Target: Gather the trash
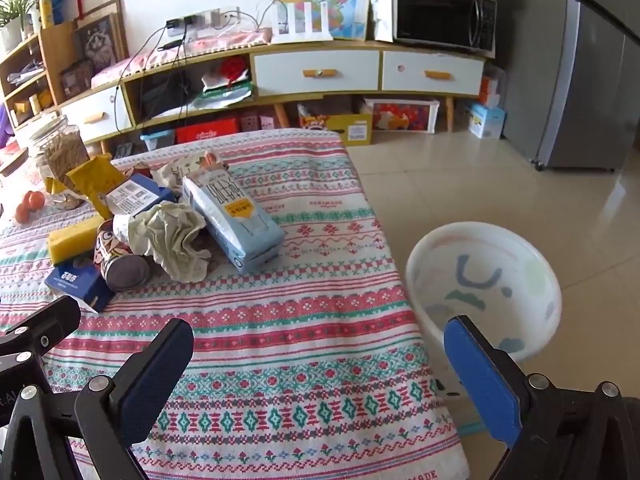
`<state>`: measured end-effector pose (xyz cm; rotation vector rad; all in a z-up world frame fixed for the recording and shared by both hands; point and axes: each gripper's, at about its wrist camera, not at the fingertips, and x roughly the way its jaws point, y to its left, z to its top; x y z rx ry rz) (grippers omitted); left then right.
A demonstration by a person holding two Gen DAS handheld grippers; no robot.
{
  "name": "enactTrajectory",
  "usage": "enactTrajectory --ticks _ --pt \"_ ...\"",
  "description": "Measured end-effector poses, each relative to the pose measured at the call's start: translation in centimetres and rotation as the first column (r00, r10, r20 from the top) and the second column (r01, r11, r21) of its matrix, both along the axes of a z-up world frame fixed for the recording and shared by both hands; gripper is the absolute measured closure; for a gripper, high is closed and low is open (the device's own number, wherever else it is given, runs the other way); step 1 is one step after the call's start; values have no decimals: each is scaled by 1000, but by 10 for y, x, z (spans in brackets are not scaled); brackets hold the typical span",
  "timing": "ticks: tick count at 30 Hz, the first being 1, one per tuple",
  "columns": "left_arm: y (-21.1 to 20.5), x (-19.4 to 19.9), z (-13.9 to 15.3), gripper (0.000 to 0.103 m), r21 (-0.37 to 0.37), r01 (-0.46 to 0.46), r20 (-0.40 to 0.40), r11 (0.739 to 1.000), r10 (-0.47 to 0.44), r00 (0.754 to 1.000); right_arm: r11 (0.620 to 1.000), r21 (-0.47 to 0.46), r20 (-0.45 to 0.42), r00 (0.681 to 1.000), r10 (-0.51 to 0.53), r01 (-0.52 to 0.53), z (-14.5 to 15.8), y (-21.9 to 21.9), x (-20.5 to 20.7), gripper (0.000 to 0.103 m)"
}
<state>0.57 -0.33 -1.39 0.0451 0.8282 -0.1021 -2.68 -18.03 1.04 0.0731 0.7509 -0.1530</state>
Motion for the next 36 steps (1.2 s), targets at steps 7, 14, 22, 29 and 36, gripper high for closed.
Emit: enactTrajectory --ticks 7,14,22,29,36 --pt "1 0 -2 0 -16 9 -5 1000 -9 1000 1000 -16 1 1000 -2 2 -2 3 1 0" --pt "1 -1 -1 0 -26 10 -5 1000 -10 1000 1000 -20 2 1000 -4 4 -2 2 1 0" --pt "-2 -1 -3 0 -20 22 -13 1000 -23 1000 1000 -21 4 1000 -10 10 -3 1 1 0" --pt "-2 -1 -3 0 -17 29 -9 999 -29 1000 999 -32 8 1000 -18 18 -3 0 1 0" --pt "-2 -1 -4 0 -12 29 -9 1000 -29 1000 999 -29 7 1000 -13 13 -4 1 1 0"
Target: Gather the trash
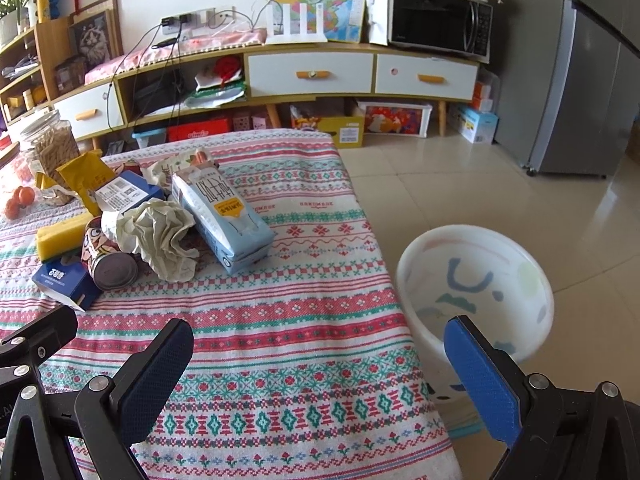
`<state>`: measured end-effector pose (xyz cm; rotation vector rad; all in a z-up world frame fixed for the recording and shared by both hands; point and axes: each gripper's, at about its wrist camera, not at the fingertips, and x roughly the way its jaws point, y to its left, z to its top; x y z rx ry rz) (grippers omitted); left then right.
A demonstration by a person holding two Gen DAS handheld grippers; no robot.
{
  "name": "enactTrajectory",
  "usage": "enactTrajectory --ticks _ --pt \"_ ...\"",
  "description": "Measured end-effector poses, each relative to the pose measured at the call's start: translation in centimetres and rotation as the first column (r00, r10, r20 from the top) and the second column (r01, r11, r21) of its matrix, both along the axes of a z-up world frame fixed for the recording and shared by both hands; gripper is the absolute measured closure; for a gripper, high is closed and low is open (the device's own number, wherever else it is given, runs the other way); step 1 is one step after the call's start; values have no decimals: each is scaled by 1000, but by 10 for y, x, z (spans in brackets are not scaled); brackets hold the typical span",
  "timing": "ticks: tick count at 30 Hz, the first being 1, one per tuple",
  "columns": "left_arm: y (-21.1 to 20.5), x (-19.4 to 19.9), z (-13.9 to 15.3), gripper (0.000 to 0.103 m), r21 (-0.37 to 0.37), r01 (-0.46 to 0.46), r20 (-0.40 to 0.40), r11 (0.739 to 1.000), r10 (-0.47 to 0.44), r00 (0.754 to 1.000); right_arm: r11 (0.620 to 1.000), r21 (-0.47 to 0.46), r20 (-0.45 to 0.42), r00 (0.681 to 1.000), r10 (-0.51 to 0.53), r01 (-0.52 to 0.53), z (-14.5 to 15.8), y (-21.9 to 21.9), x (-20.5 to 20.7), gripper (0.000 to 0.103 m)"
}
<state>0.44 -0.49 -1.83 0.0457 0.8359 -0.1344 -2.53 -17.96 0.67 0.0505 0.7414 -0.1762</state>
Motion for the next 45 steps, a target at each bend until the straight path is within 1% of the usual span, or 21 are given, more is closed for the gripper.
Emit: enactTrajectory --ticks 16,22,26,28,30,33,35,36,37,38,39,41,42,43,45 --pt "-2 0 -2 0 2 0 -9 1000 0 1000 1000 5 2 1000 7 -7 -1 0 0 0" --pt "-1 1 -3 0 -2 -5 -18 1000 5 1000 999 32 -9 1000 6 -6 -2 0 0 0" --pt "1 1 -1 0 -7 -5 -20 1000 5 1000 1000 20 -9 1000 16 -15 -1 3 0 0" --pt "2 2 1 0 -5 -5 -17 1000 5 1000 999 33 -12 1000 22 -22 1 3 0 0" --pt "6 2 6 0 4 -6 -11 1000 6 1000 997 70 -17 999 35 -34 4 3 0 0" --pt "19 7 20 0 39 -10 6 999 10 1000 990 121 -13 997 73 -71 18 8 -2 0" --pt "32 16 31 0 66 -19 11 998 19 1000 983 133 12 992 123 -123 36 14 -3 0" --pt "40 22 37 0 65 -25 7 998 24 1000 979 131 27 988 154 -156 47 16 -2 0" --pt "48 28 42 0 52 -30 -2 998 31 1000 979 131 27 988 154 -156 47 16 -2 0" --pt "55 35 46 0 27 -32 -16 999 33 999 973 127 40 981 190 -193 60 18 1 0" --pt "62 43 49 0 4 -28 -31 1000 28 999 962 126 59 970 235 -241 84 17 10 0" --pt "69 60 55 0 -15 -6 -55 1000 6 998 950 134 61 960 274 -280 106 15 27 0" --pt "74 70 56 0 -21 -3 -61 1000 2 998 943 143 48 954 296 -299 114 15 39 0" --pt "78 81 58 0 -28 -7 -66 1000 5 998 943 143 48 954 296 -299 114 15 39 0" --pt "90 103 55 0 -49 -30 -92 998 25 995 938 138 27 948 317 -318 125 17 61 0"
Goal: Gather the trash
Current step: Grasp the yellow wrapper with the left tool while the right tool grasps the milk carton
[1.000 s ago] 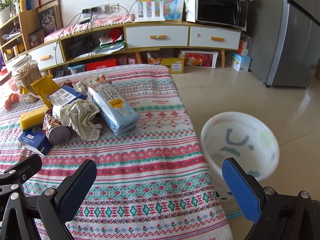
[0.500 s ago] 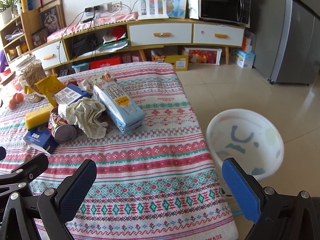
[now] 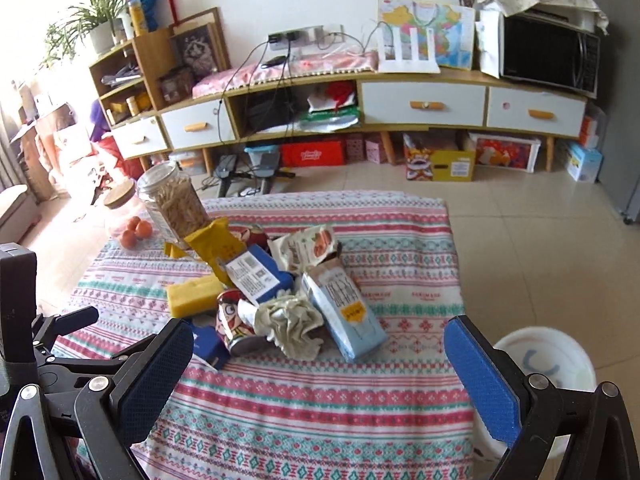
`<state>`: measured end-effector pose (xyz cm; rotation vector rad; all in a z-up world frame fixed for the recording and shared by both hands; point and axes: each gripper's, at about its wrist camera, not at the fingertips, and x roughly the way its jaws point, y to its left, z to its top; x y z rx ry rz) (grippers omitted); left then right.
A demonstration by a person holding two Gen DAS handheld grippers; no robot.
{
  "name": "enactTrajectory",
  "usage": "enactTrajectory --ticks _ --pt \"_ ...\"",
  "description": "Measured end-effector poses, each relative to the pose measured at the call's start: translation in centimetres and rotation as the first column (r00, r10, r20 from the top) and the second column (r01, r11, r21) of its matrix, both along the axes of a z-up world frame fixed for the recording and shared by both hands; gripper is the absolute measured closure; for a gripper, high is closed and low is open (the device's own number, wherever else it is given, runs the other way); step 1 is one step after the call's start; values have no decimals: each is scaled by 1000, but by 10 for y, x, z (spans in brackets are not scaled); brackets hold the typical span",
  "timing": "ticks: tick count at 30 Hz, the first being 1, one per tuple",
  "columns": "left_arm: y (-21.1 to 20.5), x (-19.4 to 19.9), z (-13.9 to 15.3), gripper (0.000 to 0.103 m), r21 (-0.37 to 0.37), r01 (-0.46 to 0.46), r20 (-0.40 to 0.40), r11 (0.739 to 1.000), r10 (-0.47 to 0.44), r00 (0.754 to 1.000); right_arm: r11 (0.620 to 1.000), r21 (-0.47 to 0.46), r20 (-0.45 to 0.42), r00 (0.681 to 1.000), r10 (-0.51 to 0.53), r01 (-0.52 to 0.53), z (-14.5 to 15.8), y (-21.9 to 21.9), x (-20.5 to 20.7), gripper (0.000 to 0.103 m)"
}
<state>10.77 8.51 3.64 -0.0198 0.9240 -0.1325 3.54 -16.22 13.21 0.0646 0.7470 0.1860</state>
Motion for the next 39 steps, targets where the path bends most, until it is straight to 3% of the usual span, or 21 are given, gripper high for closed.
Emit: enactTrajectory --ticks 4,9,13,18,20,21,23,24,25,28,30,31,32,39 --pt "27 39 -22 0 -91 -39 -56 995 34 998 997 52 -87 994 63 -59 -17 2 55 0" --pt "45 77 -47 3 -205 -95 -108 974 74 991 996 61 -213 974 83 -72 -95 -9 95 0" --pt "37 105 -51 3 -176 -91 -74 980 79 994 997 68 -324 944 60 -41 -147 -25 114 5" --pt "31 129 -67 7 -136 -88 -60 987 80 995 996 43 -325 941 89 -79 -165 -29 120 5" --pt "34 133 -76 13 -172 -96 -64 980 86 994 994 4 -318 942 109 -113 -170 -22 121 5" --pt "34 135 -80 23 -191 -96 -70 977 84 994 991 -25 -313 943 117 -131 -174 -18 121 5" --pt "34 138 -86 47 -201 -98 -78 975 84 993 983 -78 -303 944 133 -164 -179 -8 122 5" --pt "35 138 -87 67 -208 -98 -80 973 83 993 979 -100 -298 944 141 -178 -182 -3 123 5" --pt "35 137 -89 80 -224 -98 -85 970 81 993 975 -121 -293 945 143 -185 -184 1 123 5" --pt "35 132 -83 93 -259 -91 -69 962 76 995 963 -178 -290 946 143 -200 -191 8 125 11" --pt "33 125 -72 94 -264 -80 -42 961 72 997 961 -184 -296 944 145 -205 -194 10 127 25" --pt "33 121 -66 94 -275 -76 -27 958 71 997 962 -165 -316 935 158 -219 -197 10 129 39" --pt "33 118 -60 94 -288 -71 -15 955 70 997 962 -165 -316 935 158 -219 -197 10 129 44" --pt "33 92 -33 96 -341 -60 33 938 75 997 978 -83 -274 948 161 -190 -179 -3 120 46"
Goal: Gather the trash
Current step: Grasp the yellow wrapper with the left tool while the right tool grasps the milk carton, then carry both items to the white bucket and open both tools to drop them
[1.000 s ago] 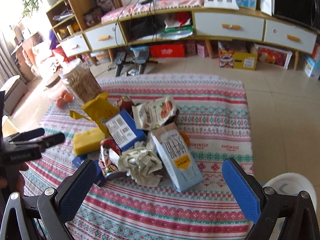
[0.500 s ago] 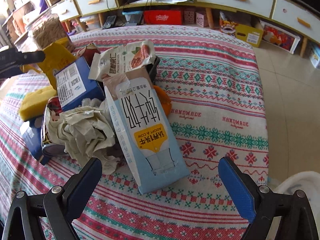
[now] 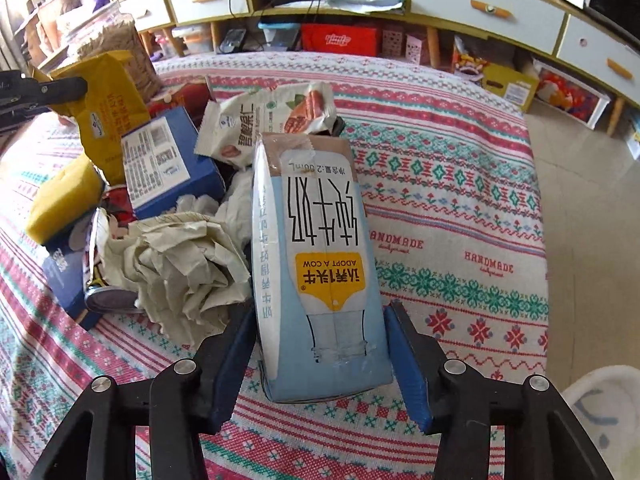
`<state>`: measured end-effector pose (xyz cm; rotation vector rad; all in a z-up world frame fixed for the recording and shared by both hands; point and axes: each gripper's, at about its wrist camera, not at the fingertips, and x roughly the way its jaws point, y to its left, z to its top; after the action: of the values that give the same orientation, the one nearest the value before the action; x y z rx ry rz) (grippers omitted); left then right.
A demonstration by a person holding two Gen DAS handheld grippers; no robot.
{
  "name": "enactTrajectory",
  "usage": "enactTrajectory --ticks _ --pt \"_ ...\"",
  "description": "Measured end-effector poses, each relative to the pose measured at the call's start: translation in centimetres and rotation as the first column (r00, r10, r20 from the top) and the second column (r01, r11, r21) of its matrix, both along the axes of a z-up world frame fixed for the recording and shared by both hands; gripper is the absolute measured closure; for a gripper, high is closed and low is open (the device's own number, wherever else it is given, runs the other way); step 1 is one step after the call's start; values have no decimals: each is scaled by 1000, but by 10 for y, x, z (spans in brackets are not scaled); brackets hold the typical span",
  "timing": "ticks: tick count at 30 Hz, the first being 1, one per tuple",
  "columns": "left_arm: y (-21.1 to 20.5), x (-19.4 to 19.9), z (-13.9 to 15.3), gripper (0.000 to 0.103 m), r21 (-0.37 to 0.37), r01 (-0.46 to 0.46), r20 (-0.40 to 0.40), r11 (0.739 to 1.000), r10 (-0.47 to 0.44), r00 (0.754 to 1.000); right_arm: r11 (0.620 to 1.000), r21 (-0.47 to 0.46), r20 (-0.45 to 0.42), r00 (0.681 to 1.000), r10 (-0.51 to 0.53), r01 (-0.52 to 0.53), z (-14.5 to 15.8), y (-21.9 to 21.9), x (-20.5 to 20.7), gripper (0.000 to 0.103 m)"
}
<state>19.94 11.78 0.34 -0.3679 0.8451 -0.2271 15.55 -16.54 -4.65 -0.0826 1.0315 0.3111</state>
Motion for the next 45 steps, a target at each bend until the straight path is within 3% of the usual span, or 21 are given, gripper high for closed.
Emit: enactTrajectory --ticks 7,12,20,29,36,41,45 --pt "5 -20 20 97 -76 -23 35 997 26 999 998 40 -15 999 -42 43 8 -9 -7 46" --pt "7 -35 41 97 -58 -50 67 997 54 996 989 130 -39 997 -69 74 18 -21 -12 46" --pt "-10 -62 69 97 -145 34 125 989 -15 992 974 204 -37 995 -90 96 37 -36 -31 46" --pt "-99 -79 63 97 -137 193 117 972 -177 977 953 243 12 982 -188 179 64 -74 -54 46" --pt "-192 -92 38 97 -89 325 61 942 -320 945 922 272 6 957 -289 277 78 -111 -70 46" --pt "-247 -100 18 97 -71 403 11 913 -403 915 888 272 18 921 -390 370 86 -146 -86 46" --pt "-296 -102 -6 97 -93 463 -42 882 -468 883 830 284 -6 867 -499 480 83 -188 -102 46"
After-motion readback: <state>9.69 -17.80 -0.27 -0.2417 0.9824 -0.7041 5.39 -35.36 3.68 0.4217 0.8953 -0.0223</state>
